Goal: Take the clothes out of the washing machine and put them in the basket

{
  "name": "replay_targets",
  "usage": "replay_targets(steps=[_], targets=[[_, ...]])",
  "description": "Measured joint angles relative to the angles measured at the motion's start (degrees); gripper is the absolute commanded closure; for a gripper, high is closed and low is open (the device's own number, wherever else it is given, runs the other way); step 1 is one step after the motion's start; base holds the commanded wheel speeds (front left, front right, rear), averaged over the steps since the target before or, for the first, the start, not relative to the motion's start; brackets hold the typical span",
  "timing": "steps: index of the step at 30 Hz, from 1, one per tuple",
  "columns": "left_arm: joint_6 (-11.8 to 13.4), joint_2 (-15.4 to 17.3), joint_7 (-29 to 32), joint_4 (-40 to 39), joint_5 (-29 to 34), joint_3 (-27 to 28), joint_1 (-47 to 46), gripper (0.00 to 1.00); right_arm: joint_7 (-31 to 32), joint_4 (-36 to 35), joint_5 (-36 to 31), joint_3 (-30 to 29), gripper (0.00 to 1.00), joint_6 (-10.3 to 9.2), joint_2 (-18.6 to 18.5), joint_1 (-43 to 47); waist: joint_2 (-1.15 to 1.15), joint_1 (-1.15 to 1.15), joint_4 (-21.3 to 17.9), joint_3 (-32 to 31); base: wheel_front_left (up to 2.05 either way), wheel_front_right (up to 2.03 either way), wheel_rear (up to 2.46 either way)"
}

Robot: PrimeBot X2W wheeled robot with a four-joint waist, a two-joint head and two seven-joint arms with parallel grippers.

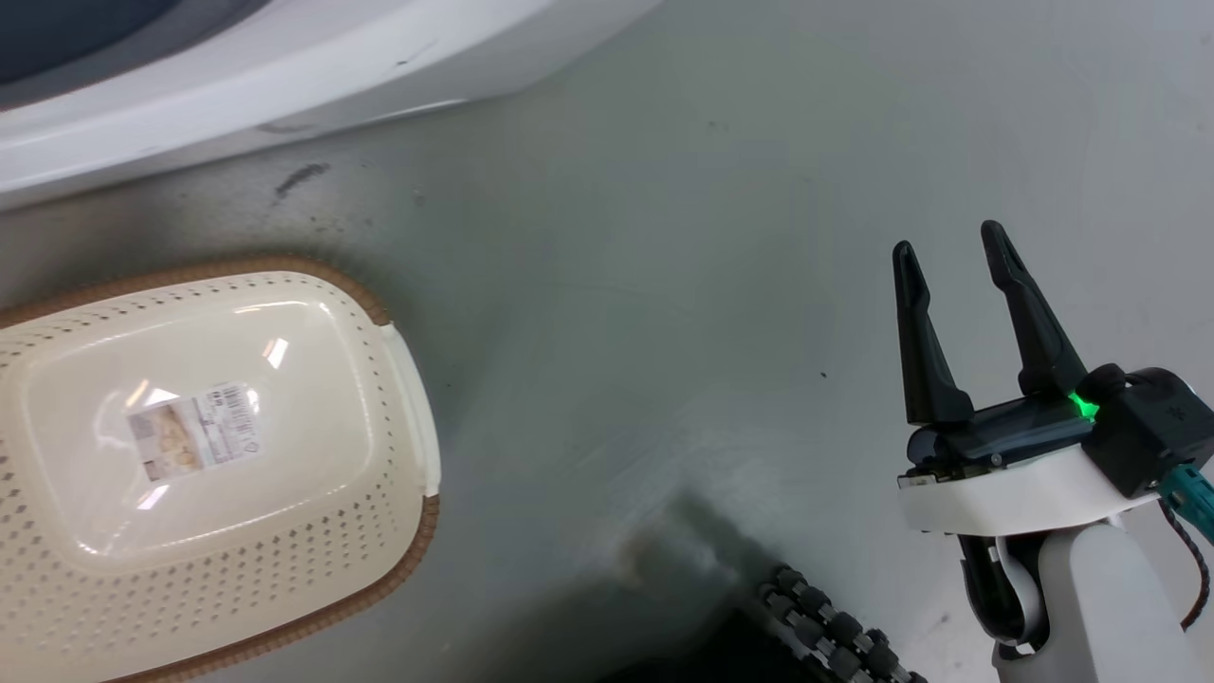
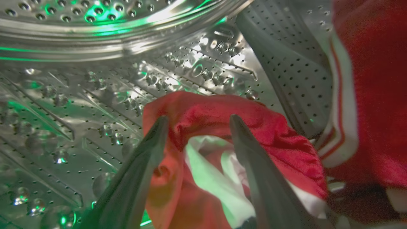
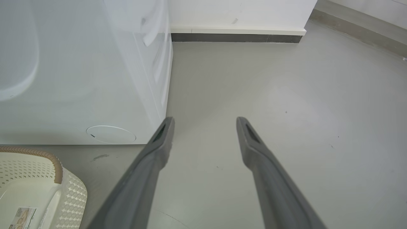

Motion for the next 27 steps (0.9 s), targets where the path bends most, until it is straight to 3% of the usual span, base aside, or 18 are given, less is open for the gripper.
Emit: replay_targets(steps=[8,17,18,19,27], targets=[[0.00,3.99,10.87,-2.00,-5.25,-4.43,-5.19,0.00,0.00,-1.07,1.92,1.57,0.00,0.00,0.00,0.24,0.00,0.00,-3.35,4.17,0.00,0.00,0.00],[1.00,5.39,17.68,-6.76,-7.56,-4.82,-4.74,0.00,0.00,-2.16,2.14,0.99,0.00,0.00,0.00,0.73,0.00,-0.01,-3.33,5.81,0.00,0.00,0.00],[1.51,5.49,18.40,-7.37,-8.02,-4.58,-4.32,0.42,0.00,-2.21,2.27,0.96,0.00,0.00,0.00,0.73,0.00,-0.01,-3.27,5.87,0.00,0.00,0.00],[1.96,5.58,19.19,-7.92,-8.45,-4.34,-4.02,1.00,0.00,-2.27,2.35,0.91,0.00,0.00,0.01,0.73,0.00,-0.01,-3.22,5.90,0.00,0.00,0.00],[5.08,7.55,19.65,-15.58,-9.87,-3.32,-0.64,1.00,0.00,-2.76,2.49,0.89,0.00,0.00,0.00,0.23,0.00,-0.01,-2.98,6.10,0.00,0.00,0.00]])
